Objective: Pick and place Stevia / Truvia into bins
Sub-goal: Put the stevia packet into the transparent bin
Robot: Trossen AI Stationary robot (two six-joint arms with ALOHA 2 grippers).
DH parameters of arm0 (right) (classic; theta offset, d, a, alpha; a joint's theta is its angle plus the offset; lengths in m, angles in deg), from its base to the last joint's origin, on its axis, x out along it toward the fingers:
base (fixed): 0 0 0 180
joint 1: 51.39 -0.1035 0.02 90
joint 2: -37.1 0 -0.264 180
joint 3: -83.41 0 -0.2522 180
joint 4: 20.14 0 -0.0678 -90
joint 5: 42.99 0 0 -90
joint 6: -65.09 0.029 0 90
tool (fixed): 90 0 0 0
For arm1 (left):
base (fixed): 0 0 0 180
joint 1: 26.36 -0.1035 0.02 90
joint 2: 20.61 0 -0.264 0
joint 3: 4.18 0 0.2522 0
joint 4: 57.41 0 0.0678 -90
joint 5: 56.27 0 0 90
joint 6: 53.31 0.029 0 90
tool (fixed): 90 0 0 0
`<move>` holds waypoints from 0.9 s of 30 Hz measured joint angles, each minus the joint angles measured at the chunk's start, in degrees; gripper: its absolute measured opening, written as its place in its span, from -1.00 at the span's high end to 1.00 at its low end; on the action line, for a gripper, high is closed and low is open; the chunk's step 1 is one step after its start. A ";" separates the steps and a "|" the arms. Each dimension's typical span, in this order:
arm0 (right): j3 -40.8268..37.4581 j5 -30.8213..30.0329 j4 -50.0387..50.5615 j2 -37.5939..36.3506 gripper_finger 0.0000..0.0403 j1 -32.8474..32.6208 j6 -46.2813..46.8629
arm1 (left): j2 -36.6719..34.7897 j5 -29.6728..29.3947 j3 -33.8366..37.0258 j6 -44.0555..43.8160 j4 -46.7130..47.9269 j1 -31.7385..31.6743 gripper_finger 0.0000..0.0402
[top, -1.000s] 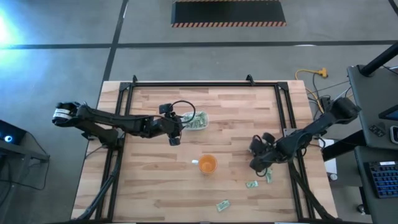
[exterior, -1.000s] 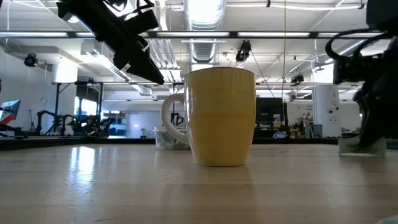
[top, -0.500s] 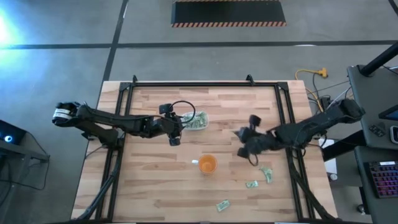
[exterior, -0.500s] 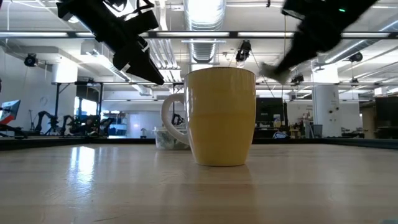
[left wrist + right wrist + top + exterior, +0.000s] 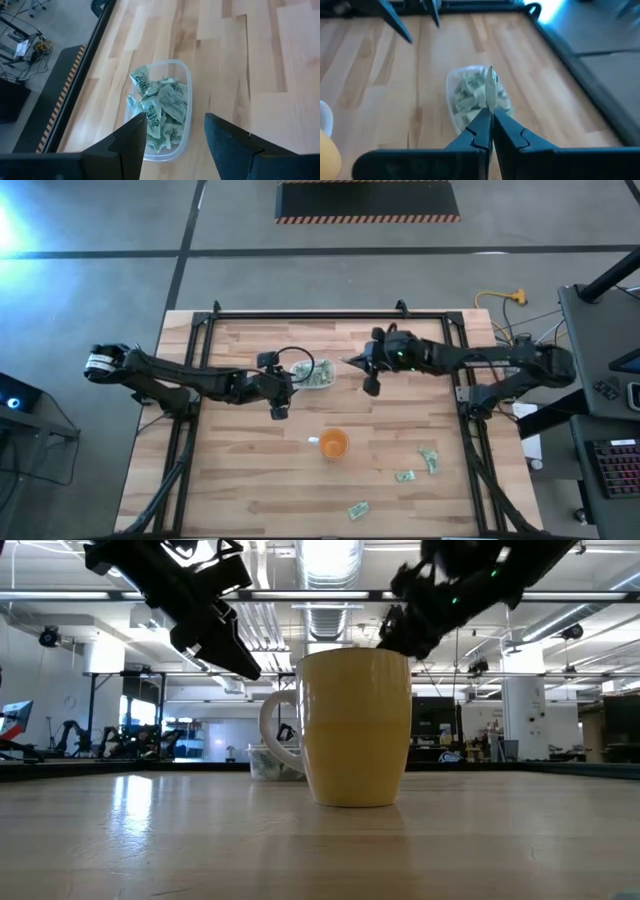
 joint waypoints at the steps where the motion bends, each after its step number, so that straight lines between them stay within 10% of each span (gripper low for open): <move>1: 0.23 1.71 -0.69 1.91 0.96 1.02 0.06 | 0.00 0.00 0.00 0.00 -0.05 0.01 0.09; 16: 17.72 10.87 5.07 25.89 0.96 4.46 -5.27 | 0.00 0.00 0.00 -2.90 -0.02 0.07 0.09; 27: 21.85 11.33 16.83 29.10 0.96 4.54 -6.29 | 0.00 0.00 -0.02 -2.89 -0.02 0.38 0.09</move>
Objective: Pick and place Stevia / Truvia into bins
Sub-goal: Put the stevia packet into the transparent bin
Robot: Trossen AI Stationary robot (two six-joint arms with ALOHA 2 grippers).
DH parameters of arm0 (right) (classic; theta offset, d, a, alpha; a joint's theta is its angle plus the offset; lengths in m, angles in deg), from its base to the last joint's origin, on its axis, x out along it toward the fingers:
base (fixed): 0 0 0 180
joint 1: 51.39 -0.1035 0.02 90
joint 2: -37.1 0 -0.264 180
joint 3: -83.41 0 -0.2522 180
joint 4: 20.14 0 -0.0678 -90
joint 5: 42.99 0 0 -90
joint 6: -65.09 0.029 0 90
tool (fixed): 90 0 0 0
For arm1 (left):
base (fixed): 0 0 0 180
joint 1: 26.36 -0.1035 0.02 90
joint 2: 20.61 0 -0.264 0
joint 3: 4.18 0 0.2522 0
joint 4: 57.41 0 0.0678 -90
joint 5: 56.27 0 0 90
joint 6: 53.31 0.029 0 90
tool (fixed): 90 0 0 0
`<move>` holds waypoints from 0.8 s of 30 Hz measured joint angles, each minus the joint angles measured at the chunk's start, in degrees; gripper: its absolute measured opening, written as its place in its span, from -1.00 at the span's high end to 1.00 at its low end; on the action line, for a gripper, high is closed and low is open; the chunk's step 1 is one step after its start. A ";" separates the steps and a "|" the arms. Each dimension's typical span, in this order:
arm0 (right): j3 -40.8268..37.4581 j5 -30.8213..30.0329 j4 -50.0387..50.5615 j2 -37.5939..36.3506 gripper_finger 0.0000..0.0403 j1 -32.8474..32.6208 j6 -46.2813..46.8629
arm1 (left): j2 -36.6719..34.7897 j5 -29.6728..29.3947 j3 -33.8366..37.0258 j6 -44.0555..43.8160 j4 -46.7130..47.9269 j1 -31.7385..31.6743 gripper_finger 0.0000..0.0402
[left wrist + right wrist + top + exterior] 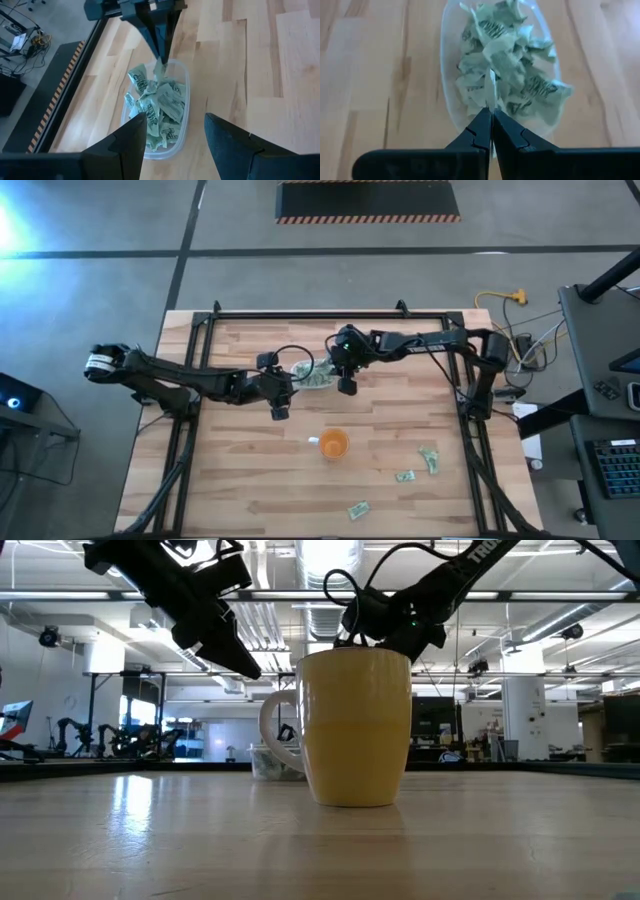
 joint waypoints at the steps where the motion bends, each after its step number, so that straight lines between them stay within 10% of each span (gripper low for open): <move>1: -0.24 0.02 0.59 -0.34 0.96 -0.01 0.16 | 0.00 0.00 0.00 0.00 0.02 0.00 0.09; 24: -1.34 0.76 -7.51 0.28 0.96 -0.02 -0.46 | 0.00 -0.02 -0.09 0.02 -0.17 -0.02 0.09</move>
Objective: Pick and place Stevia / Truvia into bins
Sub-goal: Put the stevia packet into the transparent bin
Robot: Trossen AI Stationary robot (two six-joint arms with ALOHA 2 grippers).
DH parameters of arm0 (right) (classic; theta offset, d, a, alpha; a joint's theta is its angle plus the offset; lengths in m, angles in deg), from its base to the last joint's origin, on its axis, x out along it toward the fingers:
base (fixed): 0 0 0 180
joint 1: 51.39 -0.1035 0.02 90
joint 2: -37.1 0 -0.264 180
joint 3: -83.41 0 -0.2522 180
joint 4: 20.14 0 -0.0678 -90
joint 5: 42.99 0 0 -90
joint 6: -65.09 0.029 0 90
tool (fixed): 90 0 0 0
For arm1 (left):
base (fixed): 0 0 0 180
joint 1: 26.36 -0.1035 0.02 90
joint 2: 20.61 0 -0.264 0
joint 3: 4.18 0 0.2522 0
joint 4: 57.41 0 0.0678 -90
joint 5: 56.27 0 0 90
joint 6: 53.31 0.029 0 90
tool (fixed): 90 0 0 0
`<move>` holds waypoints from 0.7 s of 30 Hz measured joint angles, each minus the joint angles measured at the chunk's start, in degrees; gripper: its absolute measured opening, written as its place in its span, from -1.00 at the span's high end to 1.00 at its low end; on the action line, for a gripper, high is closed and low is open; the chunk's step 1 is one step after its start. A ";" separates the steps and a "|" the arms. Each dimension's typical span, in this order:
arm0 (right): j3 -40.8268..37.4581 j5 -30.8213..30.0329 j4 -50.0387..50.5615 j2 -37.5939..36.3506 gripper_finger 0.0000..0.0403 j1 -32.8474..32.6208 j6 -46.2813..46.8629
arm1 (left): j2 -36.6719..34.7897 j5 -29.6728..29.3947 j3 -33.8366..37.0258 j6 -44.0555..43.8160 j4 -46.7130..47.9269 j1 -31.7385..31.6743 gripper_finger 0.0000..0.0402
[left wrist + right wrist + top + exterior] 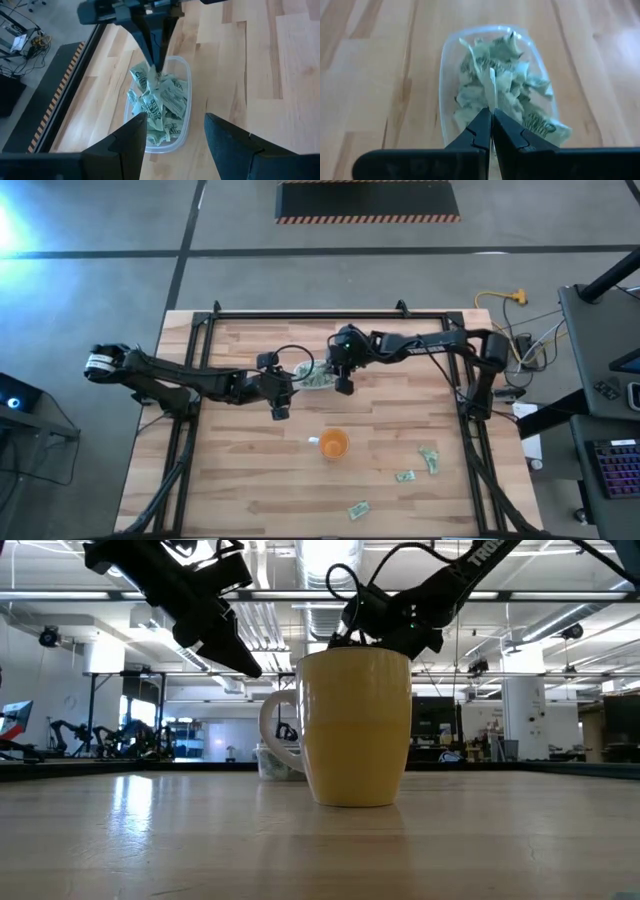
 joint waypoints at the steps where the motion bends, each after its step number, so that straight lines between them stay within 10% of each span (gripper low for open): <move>1: 0.00 0.03 0.33 0.23 0.96 0.00 0.21 | 0.00 0.00 0.00 0.00 0.02 0.00 0.09; 21: -0.15 1.03 6.61 -1.16 0.96 -0.02 -0.02 | 0.00 0.00 0.00 -0.01 -0.31 0.00 0.09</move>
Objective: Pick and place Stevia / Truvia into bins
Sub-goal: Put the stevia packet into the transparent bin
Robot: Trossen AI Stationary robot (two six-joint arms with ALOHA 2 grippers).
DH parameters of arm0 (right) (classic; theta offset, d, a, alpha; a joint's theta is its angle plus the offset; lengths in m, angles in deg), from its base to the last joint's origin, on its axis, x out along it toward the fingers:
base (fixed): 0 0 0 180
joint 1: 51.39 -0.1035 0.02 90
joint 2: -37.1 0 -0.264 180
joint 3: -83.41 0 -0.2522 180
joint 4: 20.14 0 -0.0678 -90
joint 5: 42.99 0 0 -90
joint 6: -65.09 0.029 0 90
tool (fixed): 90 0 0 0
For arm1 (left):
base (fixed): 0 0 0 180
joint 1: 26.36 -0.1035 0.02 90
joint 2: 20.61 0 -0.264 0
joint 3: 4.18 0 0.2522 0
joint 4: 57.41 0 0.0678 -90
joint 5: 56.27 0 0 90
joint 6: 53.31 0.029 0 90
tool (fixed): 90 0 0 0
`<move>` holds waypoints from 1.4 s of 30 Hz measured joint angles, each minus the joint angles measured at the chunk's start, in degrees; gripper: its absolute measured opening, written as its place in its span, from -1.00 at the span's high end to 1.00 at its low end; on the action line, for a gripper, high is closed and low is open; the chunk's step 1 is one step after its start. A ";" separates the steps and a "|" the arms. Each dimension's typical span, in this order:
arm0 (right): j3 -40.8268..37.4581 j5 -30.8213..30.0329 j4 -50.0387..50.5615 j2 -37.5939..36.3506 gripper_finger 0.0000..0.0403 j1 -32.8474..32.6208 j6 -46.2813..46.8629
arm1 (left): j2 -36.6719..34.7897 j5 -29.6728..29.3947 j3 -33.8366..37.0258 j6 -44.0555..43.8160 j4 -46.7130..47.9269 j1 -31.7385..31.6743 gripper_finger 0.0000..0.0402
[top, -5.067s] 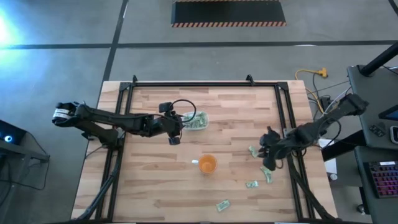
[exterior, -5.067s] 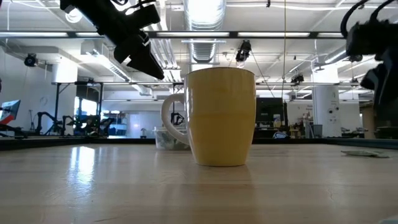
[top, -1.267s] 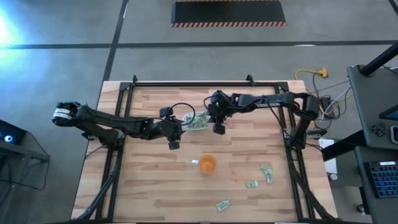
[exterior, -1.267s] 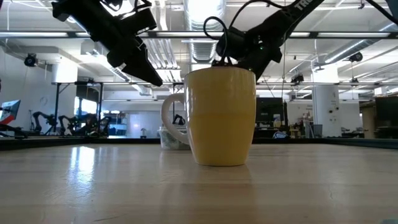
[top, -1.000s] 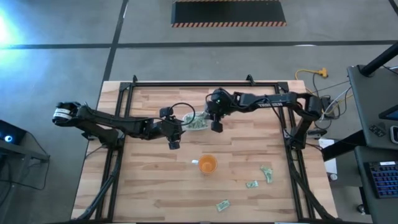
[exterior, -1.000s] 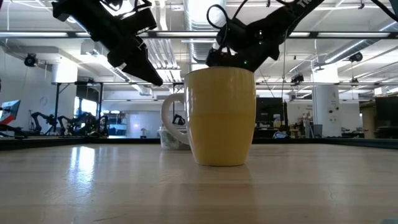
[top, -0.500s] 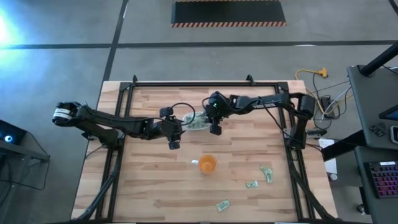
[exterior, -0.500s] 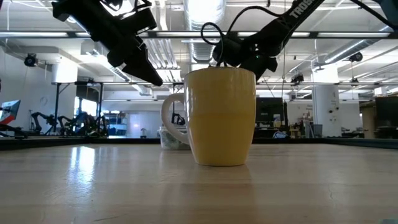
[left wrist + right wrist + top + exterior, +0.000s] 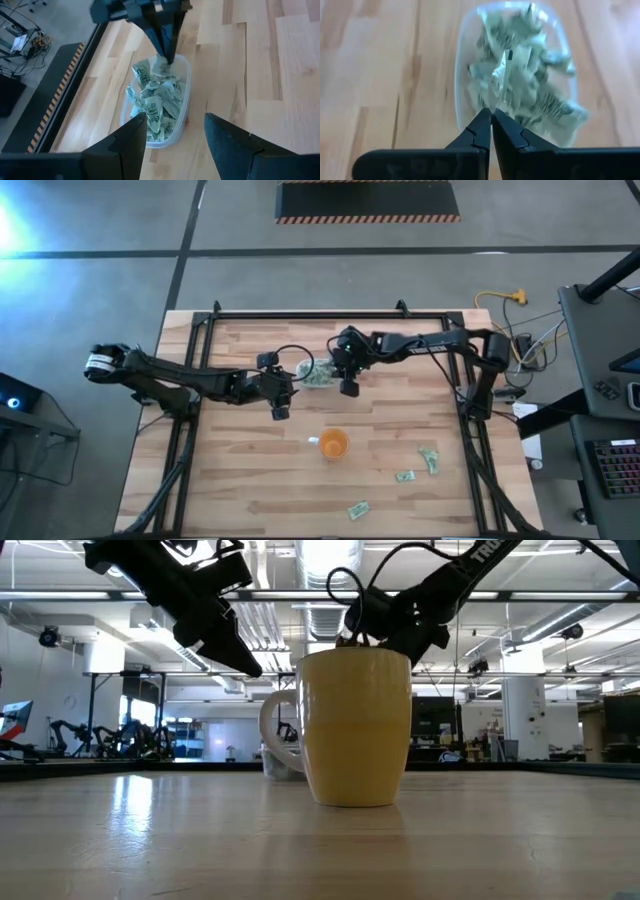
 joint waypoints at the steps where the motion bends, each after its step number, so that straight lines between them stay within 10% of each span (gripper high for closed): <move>1: 0.01 0.01 -0.40 -0.34 0.96 0.00 -0.42 | 0.00 0.00 0.00 0.01 0.03 0.00 0.09; 14: 0.96 -0.88 -12.95 4.06 0.96 0.02 -1.68 | 0.00 -0.02 0.00 0.29 0.24 0.00 0.09; 34: 3.74 1.19 2.72 4.07 0.95 0.00 -0.67 | -0.01 -0.01 0.00 0.03 -0.18 0.04 0.09; 42: 3.67 4.98 0.56 4.14 0.63 -0.12 -2.94 | -0.02 0.01 0.00 0.00 -0.16 0.04 0.09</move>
